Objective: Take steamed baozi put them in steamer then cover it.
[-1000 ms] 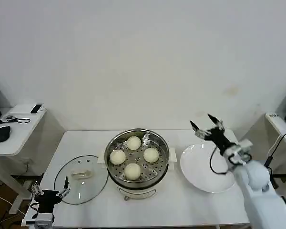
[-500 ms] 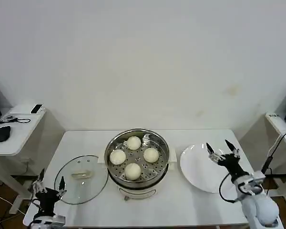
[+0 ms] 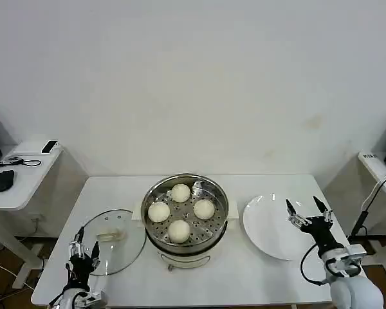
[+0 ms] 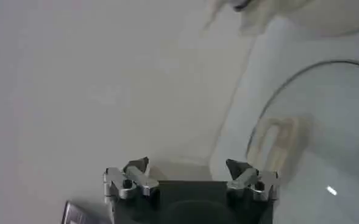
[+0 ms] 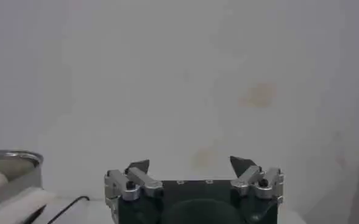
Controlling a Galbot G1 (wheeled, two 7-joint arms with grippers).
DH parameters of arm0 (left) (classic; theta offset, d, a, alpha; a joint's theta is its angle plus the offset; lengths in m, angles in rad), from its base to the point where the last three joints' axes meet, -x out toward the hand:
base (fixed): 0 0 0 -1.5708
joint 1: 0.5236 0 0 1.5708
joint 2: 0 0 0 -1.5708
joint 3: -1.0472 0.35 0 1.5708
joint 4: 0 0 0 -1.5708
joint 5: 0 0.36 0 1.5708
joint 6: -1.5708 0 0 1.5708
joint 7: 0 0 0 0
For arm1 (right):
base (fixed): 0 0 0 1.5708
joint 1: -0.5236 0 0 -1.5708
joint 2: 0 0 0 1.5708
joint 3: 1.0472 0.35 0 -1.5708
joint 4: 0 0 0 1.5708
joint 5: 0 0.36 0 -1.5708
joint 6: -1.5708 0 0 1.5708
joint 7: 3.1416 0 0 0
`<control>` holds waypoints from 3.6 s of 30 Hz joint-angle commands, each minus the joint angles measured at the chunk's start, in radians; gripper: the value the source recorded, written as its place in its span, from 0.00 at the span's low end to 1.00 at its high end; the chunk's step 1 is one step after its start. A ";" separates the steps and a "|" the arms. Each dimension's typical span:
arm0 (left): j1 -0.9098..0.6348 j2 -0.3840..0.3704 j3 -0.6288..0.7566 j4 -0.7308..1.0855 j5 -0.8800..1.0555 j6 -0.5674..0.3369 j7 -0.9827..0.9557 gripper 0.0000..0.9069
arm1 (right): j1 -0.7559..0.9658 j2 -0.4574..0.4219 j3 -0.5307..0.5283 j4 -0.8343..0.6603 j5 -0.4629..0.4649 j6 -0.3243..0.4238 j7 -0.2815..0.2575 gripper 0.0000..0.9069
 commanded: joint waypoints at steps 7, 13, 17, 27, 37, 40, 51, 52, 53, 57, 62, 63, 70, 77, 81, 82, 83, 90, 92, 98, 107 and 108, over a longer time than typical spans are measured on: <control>-0.090 -0.005 0.062 0.101 0.120 0.023 0.024 1.00 | -0.029 0.029 0.037 0.018 -0.001 0.005 0.008 1.00; -0.137 -0.001 0.074 0.138 0.132 0.029 0.032 1.00 | -0.036 0.028 0.048 0.018 0.009 0.003 0.006 1.00; -0.162 0.000 0.074 0.157 0.134 0.036 0.039 1.00 | -0.036 0.028 0.050 0.014 0.009 0.003 0.004 1.00; -0.199 0.002 0.071 0.196 0.138 0.049 0.037 1.00 | -0.031 0.043 0.041 -0.007 0.005 0.002 0.003 1.00; -0.233 0.005 0.074 0.238 0.139 0.052 0.037 1.00 | -0.033 0.051 0.030 -0.019 -0.011 -0.001 0.001 1.00; -0.241 0.003 0.074 0.238 0.135 0.066 0.036 1.00 | -0.037 0.057 0.024 -0.020 -0.017 0.000 0.000 1.00; -0.266 -0.004 0.073 0.273 0.113 0.076 0.020 1.00 | -0.041 0.067 0.019 -0.031 -0.032 0.000 -0.003 1.00; -0.269 -0.003 0.073 0.276 0.111 0.076 0.018 1.00 | -0.042 0.069 0.018 -0.031 -0.032 0.002 -0.003 1.00; -0.271 -0.003 0.074 0.279 0.108 0.077 0.017 1.00 | -0.042 0.070 0.018 -0.033 -0.032 0.002 -0.003 1.00; -0.286 -0.003 0.075 0.296 0.096 0.077 0.008 1.00 | -0.046 0.077 0.017 -0.043 -0.040 0.011 -0.002 1.00; -0.307 -0.004 0.076 0.310 0.086 0.078 0.006 1.00 | -0.047 0.079 0.017 -0.033 -0.039 0.004 0.000 1.00; -0.308 -0.004 0.076 0.311 0.086 0.078 0.005 1.00 | -0.047 0.079 0.019 -0.033 -0.039 0.003 0.000 1.00; -0.313 -0.004 0.080 0.348 0.084 0.073 -0.002 0.56 | -0.050 0.080 0.021 -0.039 -0.042 0.004 -0.001 1.00; -0.319 -0.004 0.079 0.379 0.083 0.058 -0.004 0.00 | -0.047 0.076 0.021 -0.048 -0.043 0.005 -0.001 1.00; -0.326 -0.004 0.077 0.385 0.080 0.055 -0.007 0.00 | -0.048 0.073 0.023 -0.053 -0.043 0.007 -0.002 1.00; -0.326 -0.004 0.076 0.385 0.079 0.054 -0.007 0.00 | -0.048 0.073 0.023 -0.053 -0.043 0.007 -0.002 1.00; -0.327 -0.004 0.076 0.384 0.079 0.052 -0.008 0.00 | -0.047 0.073 0.023 -0.056 -0.043 0.007 -0.002 1.00; -0.323 -0.002 0.074 0.369 0.067 0.051 -0.006 0.00 | -0.039 0.073 0.022 -0.064 -0.044 0.008 -0.002 1.00; -0.318 -0.001 0.072 0.355 0.067 0.050 -0.008 0.00 | -0.039 0.072 0.022 -0.064 -0.041 0.005 -0.001 1.00; -0.257 0.010 0.050 0.225 0.095 0.053 -0.003 0.00 | -0.032 0.064 0.033 -0.065 -0.019 -0.008 0.003 1.00; -0.188 0.067 -0.023 0.102 0.110 0.056 0.001 0.00 | -0.002 0.053 0.041 -0.074 0.006 -0.016 0.020 1.00; -0.182 0.075 -0.030 0.086 0.108 0.055 0.002 0.00 | 0.002 0.053 0.039 -0.074 0.006 -0.016 0.020 1.00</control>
